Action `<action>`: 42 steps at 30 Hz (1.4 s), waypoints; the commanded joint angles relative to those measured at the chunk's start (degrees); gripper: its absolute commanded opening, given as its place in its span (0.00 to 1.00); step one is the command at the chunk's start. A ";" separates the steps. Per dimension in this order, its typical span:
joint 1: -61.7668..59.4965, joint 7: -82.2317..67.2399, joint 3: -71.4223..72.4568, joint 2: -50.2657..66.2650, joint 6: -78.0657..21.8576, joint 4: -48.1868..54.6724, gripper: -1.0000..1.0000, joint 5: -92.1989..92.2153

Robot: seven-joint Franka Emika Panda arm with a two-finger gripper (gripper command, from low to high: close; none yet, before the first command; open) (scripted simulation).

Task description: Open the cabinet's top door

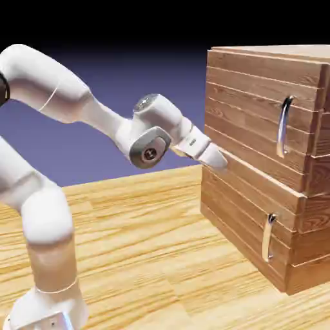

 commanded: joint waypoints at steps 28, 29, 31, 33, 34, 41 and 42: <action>25.17 -25.08 -27.73 -9.01 -3.81 13.11 0.50 -69.77; 26.07 -25.98 -28.72 -9.33 -3.95 13.58 0.50 -72.26; 27.86 -27.77 -30.70 -9.97 -4.22 14.52 0.50 -77.25; 29.66 -29.56 -32.68 -10.62 -4.49 15.45 0.50 -82.23; 30.56 -30.46 -33.67 -10.94 -4.63 15.92 0.50 -84.72; 36.85 -36.73 -40.60 -13.19 -5.58 19.20 0.50 -102.17; 37.75 -37.62 -41.59 -13.51 -5.72 19.67 0.50 -104.66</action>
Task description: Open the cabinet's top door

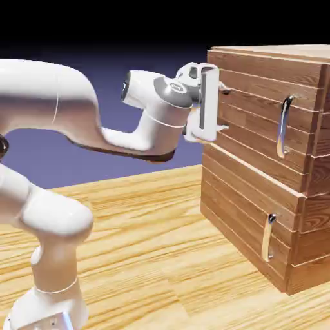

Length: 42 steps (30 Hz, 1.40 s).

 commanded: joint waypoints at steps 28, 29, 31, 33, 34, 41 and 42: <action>26.98 -20.49 -26.77 -5.82 -3.61 15.54 0.50 -58.01; 29.06 -20.42 -28.07 -5.28 -3.77 17.11 0.50 -58.17; 31.39 -20.35 -29.53 -4.67 -3.94 18.88 0.50 -58.34; 31.39 -20.35 -29.53 -4.67 -3.94 18.88 0.00 -58.34; 29.31 -18.90 -28.14 -3.67 -4.67 17.46 0.00 -58.35; 14.78 -8.40 -17.33 3.11 -7.97 9.64 0.00 -58.66; 12.71 -7.54 -15.64 3.68 -8.38 8.58 0.00 -58.27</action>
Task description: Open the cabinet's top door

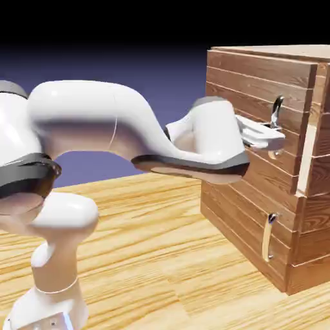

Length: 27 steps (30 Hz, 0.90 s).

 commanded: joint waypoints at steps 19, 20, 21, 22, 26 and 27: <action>-37.70 -4.91 36.06 -6.86 -7.48 -22.10 0.00 25.36; -39.09 -6.24 37.86 -8.19 -8.01 -23.45 0.00 27.85; -40.36 -7.56 39.61 -9.52 -8.53 -24.74 0.00 30.34; -41.53 -8.86 41.32 -10.85 -9.03 -25.96 0.00 32.83; -45.15 -14.04 47.66 -16.12 -10.99 -30.28 0.00 42.80; -45.79 -15.33 49.15 -17.42 -11.52 -31.23 0.00 45.29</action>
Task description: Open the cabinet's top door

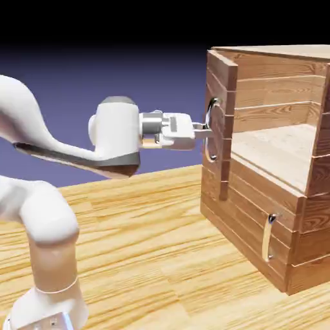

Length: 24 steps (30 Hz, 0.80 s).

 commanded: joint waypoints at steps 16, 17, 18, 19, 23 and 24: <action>3.41 -18.35 23.69 -16.51 -17.42 -8.85 0.00 39.88; 4.23 -19.04 25.59 -16.94 -19.28 -8.84 0.00 42.37; 5.06 -19.63 27.57 -17.24 -21.23 -8.73 0.00 44.86; 5.86 -20.14 29.63 -17.40 -23.26 -8.50 0.00 47.35; 8.29 -21.27 37.93 -16.68 -31.43 -6.46 0.00 56.56; 8.63 -21.38 40.01 -16.19 -33.47 -5.68 0.00 58.70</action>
